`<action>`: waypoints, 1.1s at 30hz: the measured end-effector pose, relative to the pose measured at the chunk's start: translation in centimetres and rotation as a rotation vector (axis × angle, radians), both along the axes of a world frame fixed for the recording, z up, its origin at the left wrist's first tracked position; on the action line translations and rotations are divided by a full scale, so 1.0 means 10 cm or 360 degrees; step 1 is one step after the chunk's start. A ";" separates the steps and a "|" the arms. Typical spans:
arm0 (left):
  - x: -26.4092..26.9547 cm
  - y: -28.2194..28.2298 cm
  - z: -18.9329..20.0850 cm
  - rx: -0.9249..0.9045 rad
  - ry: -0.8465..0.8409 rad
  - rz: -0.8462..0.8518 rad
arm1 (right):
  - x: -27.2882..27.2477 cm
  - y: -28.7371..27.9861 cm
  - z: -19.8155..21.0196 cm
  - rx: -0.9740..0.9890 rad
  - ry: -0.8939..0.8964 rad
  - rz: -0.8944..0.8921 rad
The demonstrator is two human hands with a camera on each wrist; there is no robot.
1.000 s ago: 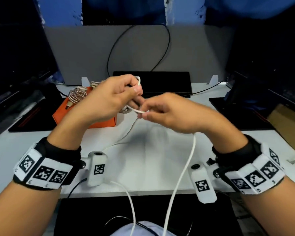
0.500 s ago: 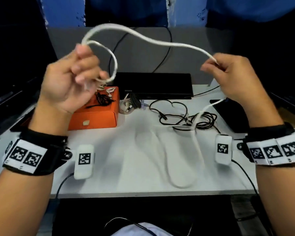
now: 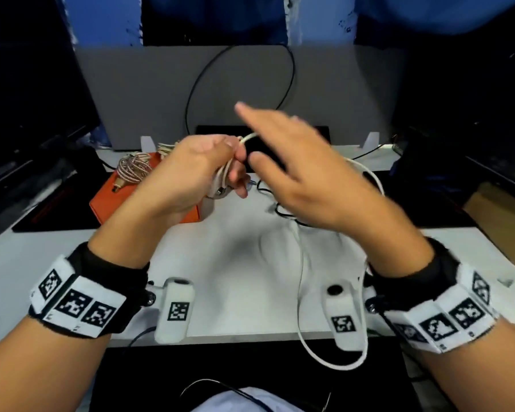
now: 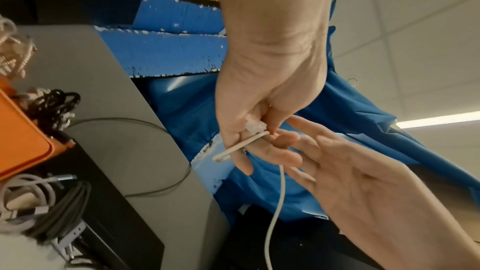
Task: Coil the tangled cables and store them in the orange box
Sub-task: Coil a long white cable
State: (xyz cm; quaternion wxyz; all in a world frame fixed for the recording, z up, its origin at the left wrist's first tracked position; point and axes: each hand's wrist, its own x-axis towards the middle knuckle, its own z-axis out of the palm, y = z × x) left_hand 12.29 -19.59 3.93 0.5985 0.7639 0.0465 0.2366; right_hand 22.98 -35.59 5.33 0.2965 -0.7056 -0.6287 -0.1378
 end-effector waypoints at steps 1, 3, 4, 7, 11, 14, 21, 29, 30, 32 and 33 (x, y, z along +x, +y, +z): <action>-0.01 -0.05 0.00 0.0009 0.0000 -0.0049 | -0.03 0.05 -0.06 -0.0052 -0.0075 -0.0020; -0.03 -0.11 0.02 -0.0026 -0.0009 -0.0160 | -0.02 0.11 -0.12 -0.0068 -0.0123 -0.0066; -0.04 -0.10 0.02 -0.0067 -0.0012 -0.0210 | 0.00 0.11 -0.13 -0.0071 -0.0089 -0.0071; -0.08 -0.05 0.04 -0.0160 0.0020 -0.0287 | 0.08 0.09 -0.13 -0.0047 0.0061 -0.0002; -0.12 -0.04 0.06 -0.0231 0.0026 -0.0418 | 0.16 0.03 -0.06 0.0117 0.0349 0.0184; -0.15 -0.02 0.08 -0.0291 -0.0016 -0.0501 | 0.21 -0.04 0.02 0.0098 0.0377 0.0220; -0.14 0.02 0.08 -0.0324 -0.0045 -0.0513 | 0.29 -0.06 0.09 0.0476 0.0826 0.0203; -0.04 -0.11 -0.01 -0.0642 -0.0042 -0.0681 | 0.12 0.04 -0.03 0.0107 0.1101 0.0459; -0.03 -0.11 -0.01 -0.0673 -0.0042 -0.0654 | 0.14 0.05 -0.04 0.0165 0.1118 0.0446; -0.01 -0.10 0.01 -0.0714 -0.0047 -0.0576 | 0.17 0.05 -0.03 0.0274 0.1103 0.0348; -0.01 -0.09 0.01 -0.0726 -0.0058 -0.0537 | 0.17 0.05 -0.03 0.0322 0.1088 0.0306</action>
